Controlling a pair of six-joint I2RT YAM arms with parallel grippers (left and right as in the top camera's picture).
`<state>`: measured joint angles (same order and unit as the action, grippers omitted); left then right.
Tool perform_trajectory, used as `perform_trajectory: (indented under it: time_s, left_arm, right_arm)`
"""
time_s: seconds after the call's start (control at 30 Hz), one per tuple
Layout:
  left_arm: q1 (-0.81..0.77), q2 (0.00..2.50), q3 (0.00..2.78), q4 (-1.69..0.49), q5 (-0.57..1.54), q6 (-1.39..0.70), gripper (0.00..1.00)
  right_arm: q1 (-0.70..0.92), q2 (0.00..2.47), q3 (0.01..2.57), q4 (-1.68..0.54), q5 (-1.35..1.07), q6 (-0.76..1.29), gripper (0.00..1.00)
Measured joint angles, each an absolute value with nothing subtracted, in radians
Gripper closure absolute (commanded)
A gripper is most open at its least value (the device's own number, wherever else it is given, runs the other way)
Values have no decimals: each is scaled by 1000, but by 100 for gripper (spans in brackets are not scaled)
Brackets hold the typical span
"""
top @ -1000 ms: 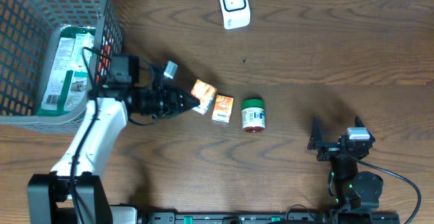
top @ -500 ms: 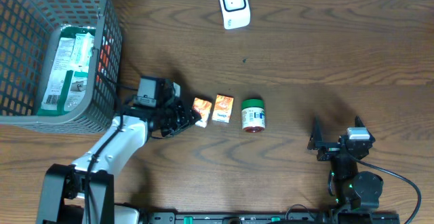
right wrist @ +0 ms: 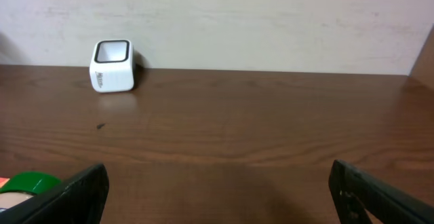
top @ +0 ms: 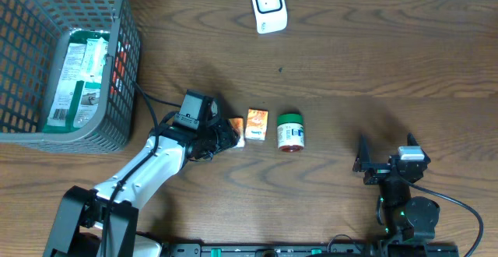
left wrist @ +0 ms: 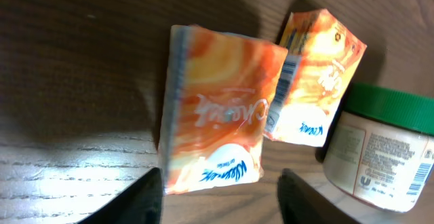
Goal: Scan the item barcode
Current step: 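Place the second tissue pack on the table left of the first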
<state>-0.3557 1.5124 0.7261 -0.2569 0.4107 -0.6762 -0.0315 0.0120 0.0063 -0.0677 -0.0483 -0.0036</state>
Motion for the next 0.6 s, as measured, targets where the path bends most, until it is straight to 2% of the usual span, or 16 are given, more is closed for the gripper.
perform_trajectory:
  time_s: [0.07, 0.23, 0.27, 0.4, 0.43, 0.6]
  left_arm:
    - [-356, 1512, 726, -257, 405, -680, 36]
    - [-356, 1512, 726, -266, 397, -681, 34]
    - [-356, 1512, 726, -271, 396, -680, 30]
    - [-356, 1504, 726, -297, 391, -672, 27]
    - [-356, 1497, 726, -306, 389, -668, 24]
    - [-356, 1419, 748, -416, 380, -633, 23]
  right_arm:
    - [-31, 12, 6, -67, -48, -4, 1]
    - [-31, 12, 6, -67, -48, -4, 1]
    - [-31, 12, 6, -67, -48, -4, 1]
    - [-31, 12, 6, -67, -48, -4, 1]
    - [-31, 12, 6, -67, -48, -4, 1]
    - [-31, 12, 6, -67, -48, -4, 1]
